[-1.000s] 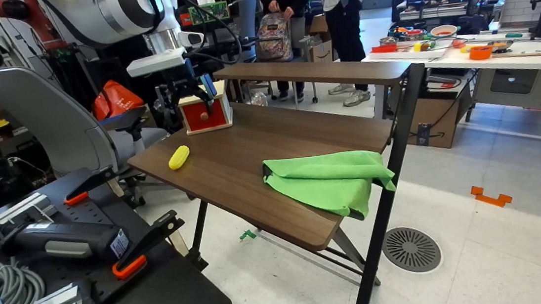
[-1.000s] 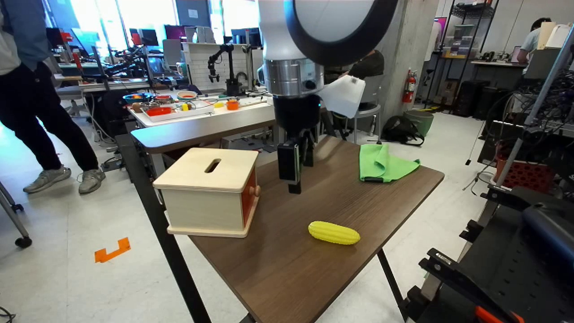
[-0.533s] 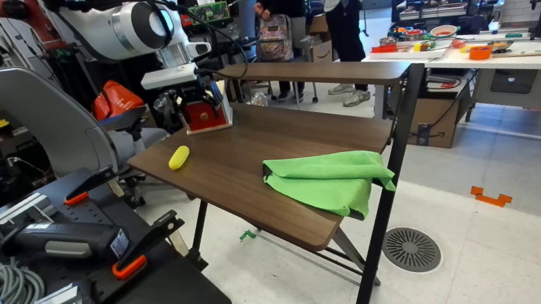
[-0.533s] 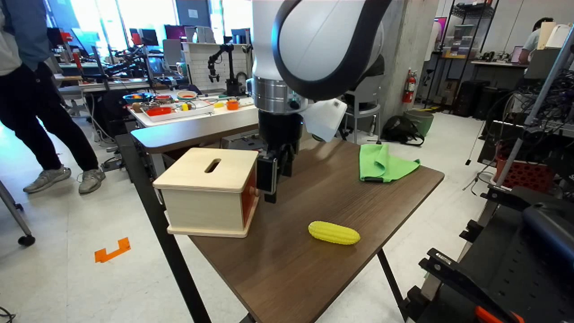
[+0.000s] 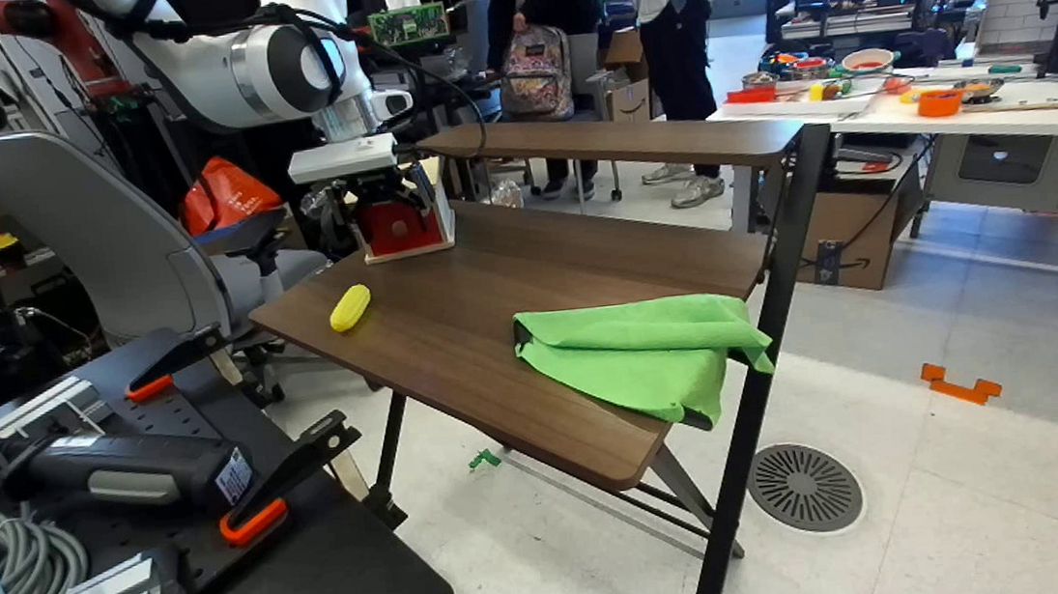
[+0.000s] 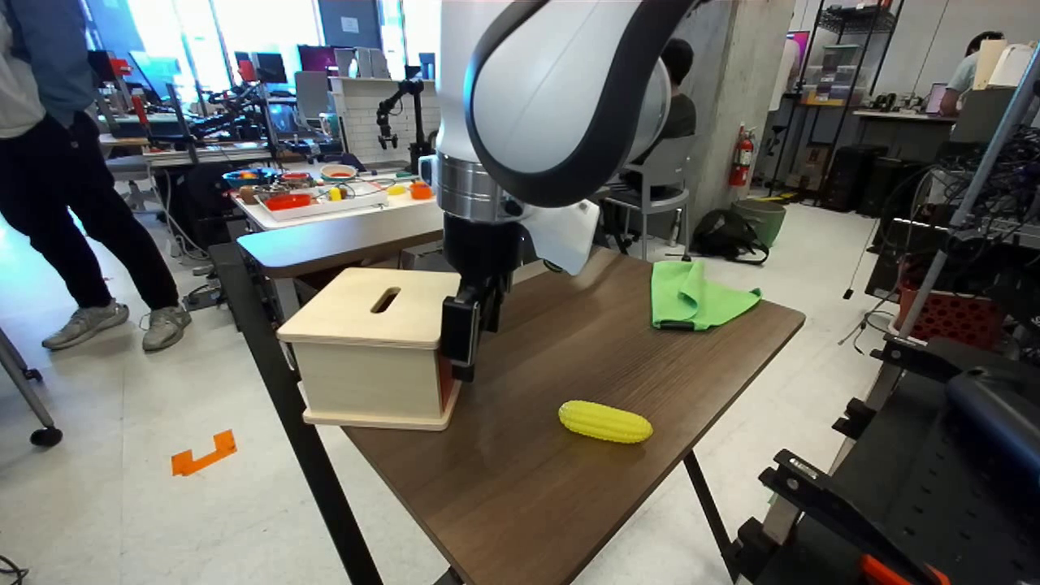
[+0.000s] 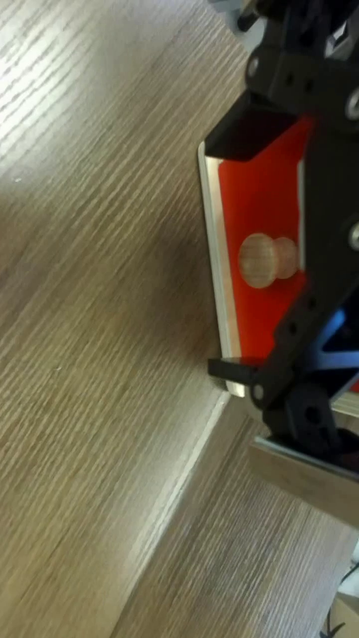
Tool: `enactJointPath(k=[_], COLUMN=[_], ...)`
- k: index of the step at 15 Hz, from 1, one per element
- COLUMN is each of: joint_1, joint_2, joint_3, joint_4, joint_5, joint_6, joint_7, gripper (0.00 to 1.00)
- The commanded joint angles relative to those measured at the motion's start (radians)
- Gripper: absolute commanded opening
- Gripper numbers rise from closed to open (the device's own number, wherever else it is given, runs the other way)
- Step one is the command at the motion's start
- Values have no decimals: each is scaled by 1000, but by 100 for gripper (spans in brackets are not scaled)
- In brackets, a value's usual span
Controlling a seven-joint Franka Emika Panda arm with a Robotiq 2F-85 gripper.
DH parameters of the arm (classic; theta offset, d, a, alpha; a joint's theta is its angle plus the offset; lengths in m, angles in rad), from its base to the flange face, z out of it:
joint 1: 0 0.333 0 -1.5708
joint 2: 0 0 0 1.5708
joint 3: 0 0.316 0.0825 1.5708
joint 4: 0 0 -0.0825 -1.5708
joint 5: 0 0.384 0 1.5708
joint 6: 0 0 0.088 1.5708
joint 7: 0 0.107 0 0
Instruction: Open the chest drawer.
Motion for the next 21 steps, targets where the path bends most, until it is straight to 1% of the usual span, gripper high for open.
enactJointPath(k=[1,2,5,6,9,11,12,13,16,21], joint_1=[-14,-15,-22,-22,-29,-37,-42,-45,-45,-41], joint_2=[33,36,43,43,41,33,31,26,14,-23], joint_3=[27,31,38,37,38,37,39,40,36,22], joint_4=[46,49,49,46,39,30,26,19,-1,-44], joint_5=[9,9,11,9,9,7,7,8,4,-1], joint_6=[9,10,7,6,7,13,17,19,22,-6], joint_7=[-69,-80,-110,-118,-137,-150,-156,-158,-157,-141], gripper=[75,74,49,43,19,6,5,7,7,7])
